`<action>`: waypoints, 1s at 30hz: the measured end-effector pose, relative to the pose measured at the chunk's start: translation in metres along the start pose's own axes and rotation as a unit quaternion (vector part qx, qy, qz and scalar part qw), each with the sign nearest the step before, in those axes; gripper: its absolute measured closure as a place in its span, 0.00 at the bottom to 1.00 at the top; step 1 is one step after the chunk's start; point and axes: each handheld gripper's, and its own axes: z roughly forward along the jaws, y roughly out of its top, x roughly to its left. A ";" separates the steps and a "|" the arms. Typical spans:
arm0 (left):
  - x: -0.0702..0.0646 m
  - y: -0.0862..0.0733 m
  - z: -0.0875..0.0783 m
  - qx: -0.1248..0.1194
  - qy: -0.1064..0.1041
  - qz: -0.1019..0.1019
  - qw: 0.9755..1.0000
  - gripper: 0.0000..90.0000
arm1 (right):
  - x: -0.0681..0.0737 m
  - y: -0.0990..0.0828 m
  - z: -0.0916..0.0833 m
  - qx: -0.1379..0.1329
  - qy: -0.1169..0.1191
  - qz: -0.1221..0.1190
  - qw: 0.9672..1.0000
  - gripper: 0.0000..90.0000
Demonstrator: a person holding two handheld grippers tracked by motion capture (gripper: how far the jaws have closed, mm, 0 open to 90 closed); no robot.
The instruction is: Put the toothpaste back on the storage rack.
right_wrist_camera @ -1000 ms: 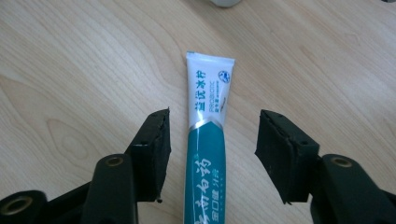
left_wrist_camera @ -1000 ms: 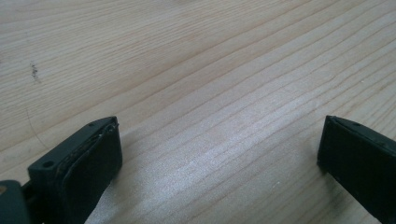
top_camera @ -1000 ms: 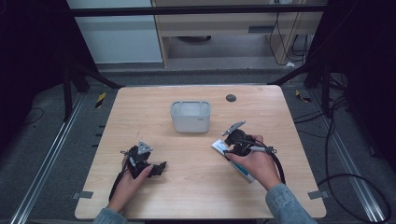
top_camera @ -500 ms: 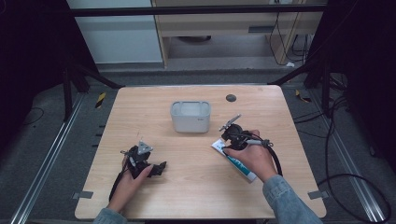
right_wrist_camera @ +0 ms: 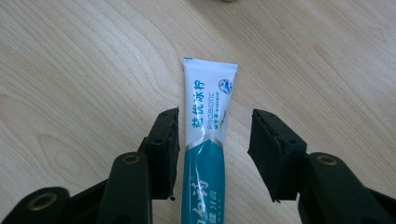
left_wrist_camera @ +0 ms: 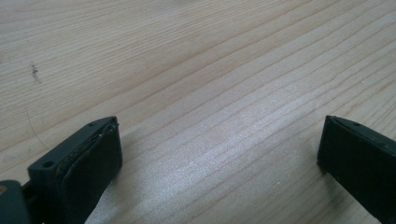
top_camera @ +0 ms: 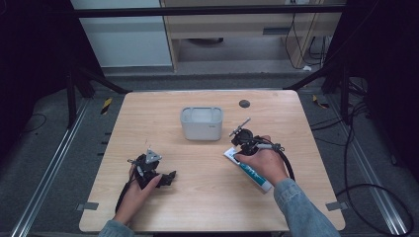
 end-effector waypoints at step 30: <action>0.000 0.000 0.000 0.000 0.000 0.000 1.000 0.00 | -0.009 0.005 0.016 0.021 0.021 0.021 0.999 0.61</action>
